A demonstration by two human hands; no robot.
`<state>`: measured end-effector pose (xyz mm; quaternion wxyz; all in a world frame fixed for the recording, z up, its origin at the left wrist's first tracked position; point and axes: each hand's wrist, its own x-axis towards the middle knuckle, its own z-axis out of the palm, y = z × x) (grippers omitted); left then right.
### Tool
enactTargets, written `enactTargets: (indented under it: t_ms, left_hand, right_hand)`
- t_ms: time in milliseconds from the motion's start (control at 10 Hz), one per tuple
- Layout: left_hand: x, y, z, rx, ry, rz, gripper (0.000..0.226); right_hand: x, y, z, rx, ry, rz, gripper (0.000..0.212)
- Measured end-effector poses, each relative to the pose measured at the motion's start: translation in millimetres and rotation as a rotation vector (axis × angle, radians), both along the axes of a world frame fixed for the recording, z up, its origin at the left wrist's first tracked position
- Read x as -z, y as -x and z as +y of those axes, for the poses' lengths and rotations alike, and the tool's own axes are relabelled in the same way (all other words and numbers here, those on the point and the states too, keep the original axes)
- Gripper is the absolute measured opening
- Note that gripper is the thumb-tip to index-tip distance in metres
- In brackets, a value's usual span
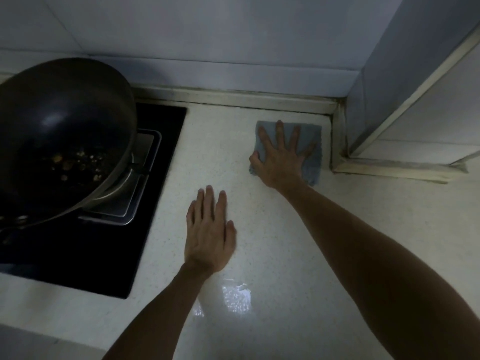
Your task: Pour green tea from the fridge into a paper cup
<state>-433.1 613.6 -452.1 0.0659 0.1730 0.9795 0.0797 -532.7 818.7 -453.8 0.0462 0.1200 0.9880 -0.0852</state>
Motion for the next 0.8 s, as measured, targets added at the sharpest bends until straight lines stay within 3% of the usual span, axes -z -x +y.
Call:
enactTargets:
  t_ms: [400, 800]
  left_hand:
    - [0.8, -0.5, 1.1, 0.003, -0.018, 0.007, 0.067]
    - [-42.3, -0.9, 8.3, -0.049, -0.01, -0.153, 0.074]
  right_hand:
    - [-20.8, 3.8, 12.2, -0.072, 0.027, -0.023, 0.07]
    - [-99.2, -96.6, 12.0, -0.061, -0.081, -0.009, 0.065]
